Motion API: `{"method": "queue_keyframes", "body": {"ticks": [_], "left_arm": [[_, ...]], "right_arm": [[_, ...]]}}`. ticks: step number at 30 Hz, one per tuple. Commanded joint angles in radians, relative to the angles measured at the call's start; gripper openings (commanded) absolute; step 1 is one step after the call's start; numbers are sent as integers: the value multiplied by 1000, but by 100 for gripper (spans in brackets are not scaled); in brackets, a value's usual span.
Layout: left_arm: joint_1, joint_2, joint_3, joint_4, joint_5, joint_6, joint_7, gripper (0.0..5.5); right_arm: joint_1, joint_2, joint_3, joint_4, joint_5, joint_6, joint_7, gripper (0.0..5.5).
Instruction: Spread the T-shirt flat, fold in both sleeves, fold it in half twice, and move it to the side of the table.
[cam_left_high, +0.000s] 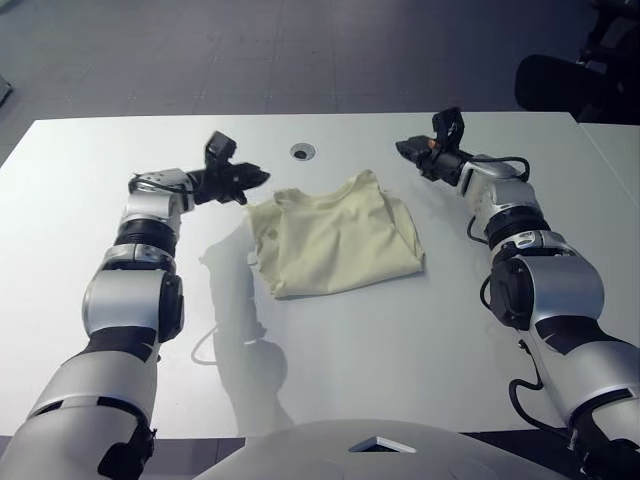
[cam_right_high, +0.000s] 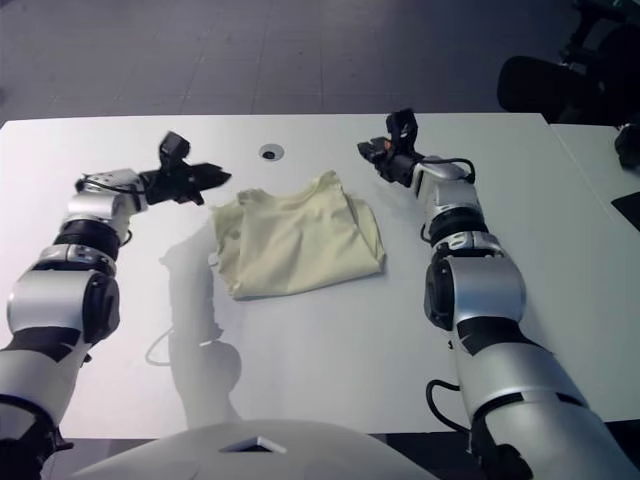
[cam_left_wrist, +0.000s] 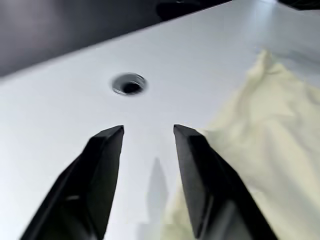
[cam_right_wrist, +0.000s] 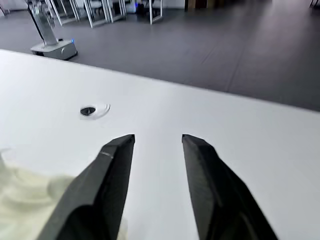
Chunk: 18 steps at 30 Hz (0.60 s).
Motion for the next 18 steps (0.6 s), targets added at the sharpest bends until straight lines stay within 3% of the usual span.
{"method": "queue_keyframes", "body": {"ticks": [1, 6, 12, 18], "left_arm": [[200, -17, -48, -411, 18, 48, 53, 246], [454, -54, -200, -917, 131, 134, 151, 333], [591, -70, -321, -1127, 198, 213, 173, 432], [676, -11, -427, -1216, 252, 272, 118, 528]], "right_arm": [[103, 14, 117, -124, -104, -131, 24, 249], [111, 5, 300, -124, -300, -310, -27, 332], [66, 20, 391, -19, -416, -388, -99, 427], [80, 2, 499, 56, -555, -459, -202, 519]]}}
